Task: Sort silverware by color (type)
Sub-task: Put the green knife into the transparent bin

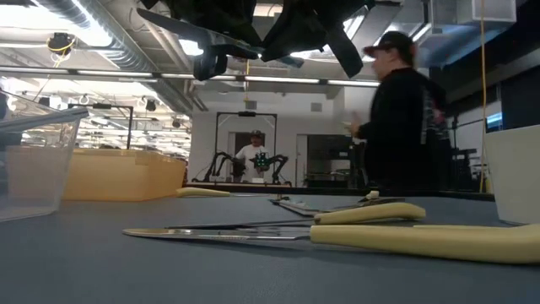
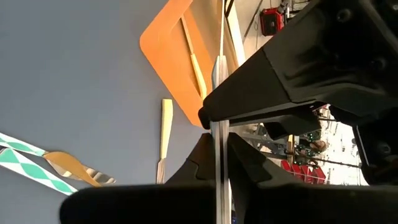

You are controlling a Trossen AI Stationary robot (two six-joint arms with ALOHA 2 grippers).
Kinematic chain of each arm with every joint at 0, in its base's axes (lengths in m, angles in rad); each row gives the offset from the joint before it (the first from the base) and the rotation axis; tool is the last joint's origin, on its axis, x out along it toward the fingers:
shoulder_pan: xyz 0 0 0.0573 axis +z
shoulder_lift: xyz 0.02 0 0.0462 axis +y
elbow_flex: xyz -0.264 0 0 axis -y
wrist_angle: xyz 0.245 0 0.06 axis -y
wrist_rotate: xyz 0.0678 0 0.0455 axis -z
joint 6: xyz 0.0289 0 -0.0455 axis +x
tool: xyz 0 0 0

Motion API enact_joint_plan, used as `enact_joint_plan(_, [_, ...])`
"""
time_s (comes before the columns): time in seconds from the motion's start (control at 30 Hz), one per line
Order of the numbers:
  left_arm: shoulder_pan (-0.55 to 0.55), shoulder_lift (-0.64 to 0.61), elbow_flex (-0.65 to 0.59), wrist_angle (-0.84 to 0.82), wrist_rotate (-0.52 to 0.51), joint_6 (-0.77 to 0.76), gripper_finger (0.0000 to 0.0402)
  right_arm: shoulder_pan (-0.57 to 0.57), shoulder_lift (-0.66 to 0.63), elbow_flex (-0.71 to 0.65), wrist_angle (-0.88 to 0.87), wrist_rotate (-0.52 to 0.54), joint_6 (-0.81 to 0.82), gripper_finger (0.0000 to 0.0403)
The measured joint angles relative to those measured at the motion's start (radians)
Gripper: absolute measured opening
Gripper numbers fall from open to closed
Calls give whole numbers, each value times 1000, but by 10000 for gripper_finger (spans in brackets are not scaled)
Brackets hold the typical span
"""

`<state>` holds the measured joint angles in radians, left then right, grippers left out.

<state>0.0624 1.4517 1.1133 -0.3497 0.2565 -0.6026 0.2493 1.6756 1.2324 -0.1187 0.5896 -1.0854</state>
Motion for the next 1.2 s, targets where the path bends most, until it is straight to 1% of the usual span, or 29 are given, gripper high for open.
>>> enact_joint_plan(0.27, [1, 0, 0, -9, -11, -5, 24, 0, 0, 0, 1, 2, 0, 8])
enact_joint_plan(0.57, [0, 0, 0, -8, -14, -1, 24, 0, 0, 0, -6, -17, 3, 8])
enact_joint_plan(0.67, [-1, 2, -1, -5, -23, 1, 23, -1, 0, 0, -27, -43, 4, 13])
enact_joint_plan(0.77, [-1, 3, -1, -2, -30, 3, 25, -2, -1, 2, -40, -61, 7, 38])
enact_joint_plan(0.9, [-1, 3, -1, 6, -31, 3, 24, -2, -1, 2, -50, -61, 8, 92])
enact_joint_plan(1.0, [-1, 3, -1, 8, -35, 5, 23, -1, -1, 2, -55, -52, 8, 125])
enact_joint_plan(1.1, [-1, 3, -1, 7, -52, 5, 24, -1, -1, 2, -69, -52, 59, 143])
enact_joint_plan(1.2, [0, 3, -1, 4, -61, 5, 24, 12, -1, 2, -89, -62, 113, 148])
